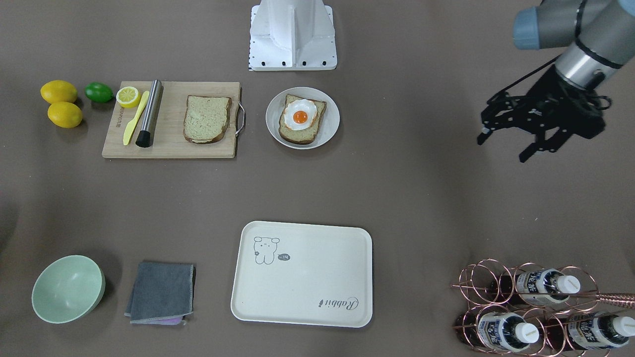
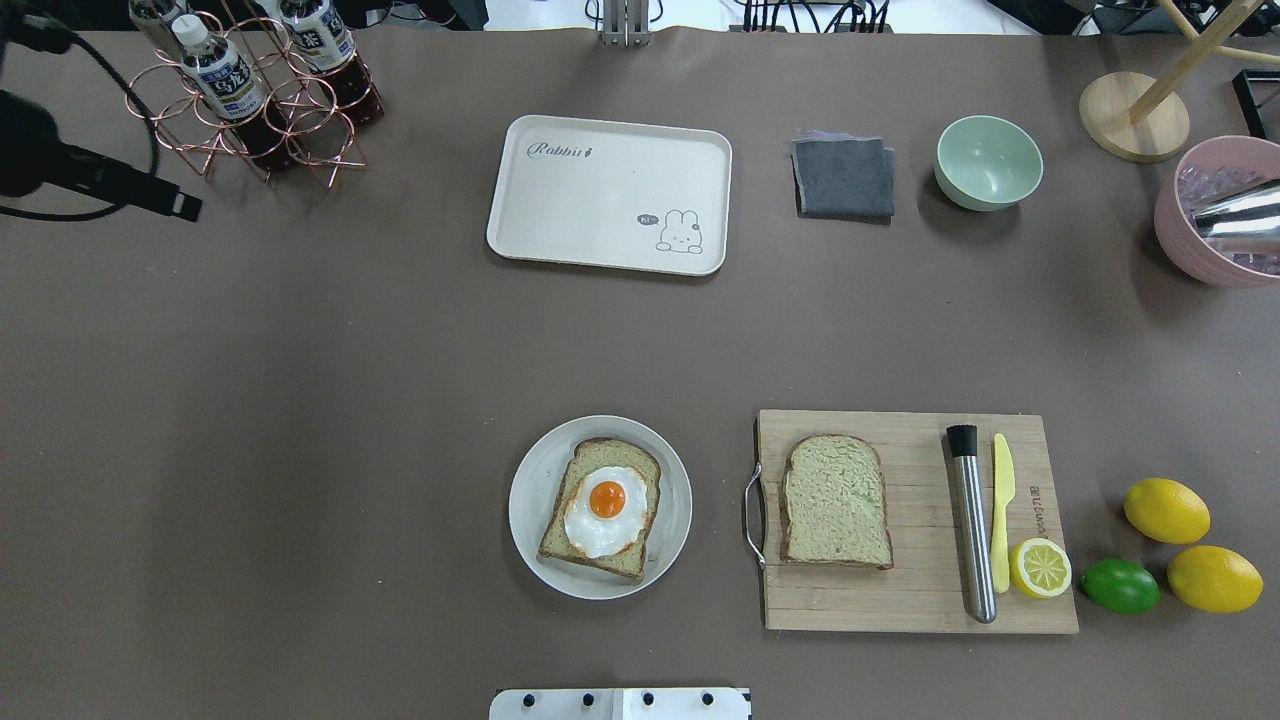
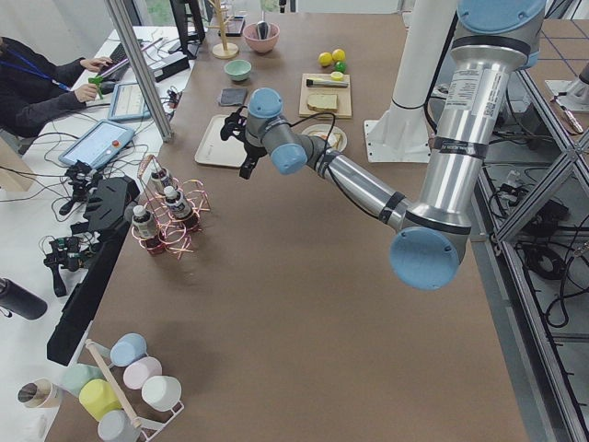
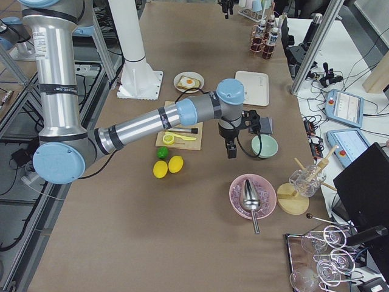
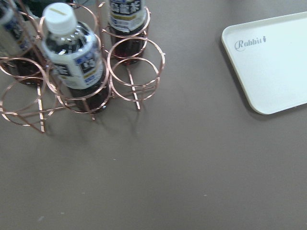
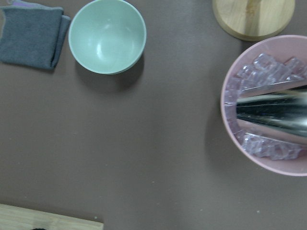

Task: Make sandwich and place on tray
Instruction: 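Move the right gripper to the bread slice while the left arm advances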

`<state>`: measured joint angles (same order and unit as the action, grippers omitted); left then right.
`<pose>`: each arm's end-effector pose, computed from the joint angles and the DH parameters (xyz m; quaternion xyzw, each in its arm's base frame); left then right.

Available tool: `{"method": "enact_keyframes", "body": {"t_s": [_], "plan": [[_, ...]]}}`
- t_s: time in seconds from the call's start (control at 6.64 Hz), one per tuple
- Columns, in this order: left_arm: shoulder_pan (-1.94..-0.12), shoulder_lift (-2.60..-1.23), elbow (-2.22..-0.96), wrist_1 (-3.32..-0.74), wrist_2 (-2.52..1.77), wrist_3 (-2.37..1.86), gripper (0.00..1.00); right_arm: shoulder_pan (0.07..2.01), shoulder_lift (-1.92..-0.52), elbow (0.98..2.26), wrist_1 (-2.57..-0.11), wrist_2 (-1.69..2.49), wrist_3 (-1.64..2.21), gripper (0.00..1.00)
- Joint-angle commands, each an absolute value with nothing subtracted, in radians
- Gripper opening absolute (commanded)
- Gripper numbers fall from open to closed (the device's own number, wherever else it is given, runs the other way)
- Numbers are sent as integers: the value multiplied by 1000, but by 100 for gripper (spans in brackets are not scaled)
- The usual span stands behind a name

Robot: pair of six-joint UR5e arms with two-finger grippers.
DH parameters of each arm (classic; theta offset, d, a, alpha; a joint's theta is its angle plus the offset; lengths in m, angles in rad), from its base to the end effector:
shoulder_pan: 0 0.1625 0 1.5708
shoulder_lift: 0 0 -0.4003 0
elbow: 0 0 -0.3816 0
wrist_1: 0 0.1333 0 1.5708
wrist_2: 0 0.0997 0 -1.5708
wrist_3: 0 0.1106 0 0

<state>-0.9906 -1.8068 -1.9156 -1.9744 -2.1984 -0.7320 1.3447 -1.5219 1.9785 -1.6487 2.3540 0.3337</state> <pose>0.2401 -0.4911 0.3088 0.1902 0.4898 0.0819 0.8469 -0.0546 -0.4838 0.4300 0.0636 -0.4083 -0.0229 0.9103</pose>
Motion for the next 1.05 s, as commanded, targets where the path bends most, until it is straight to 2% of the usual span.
{"method": "enact_keyframes", "body": {"t_s": [0.0,0.45,0.75,0.9], "plan": [[-794,-1912,-1925,-1971,-2062,-982,99,1179,-1516,2033,-1508,2294,679,100],[-591,-1960,-1922,-1965,-1877,-1136,99,866,-1531,2034,-1229,2089,1126,99],[-513,-2021,-1921,-1797,-1798,-1164,98,708,-1531,2033,-1177,1950,1314,98],[-502,-2025,-1919,-1796,-1778,-1173,98,619,-1531,2033,-1177,1883,1371,97]]}}
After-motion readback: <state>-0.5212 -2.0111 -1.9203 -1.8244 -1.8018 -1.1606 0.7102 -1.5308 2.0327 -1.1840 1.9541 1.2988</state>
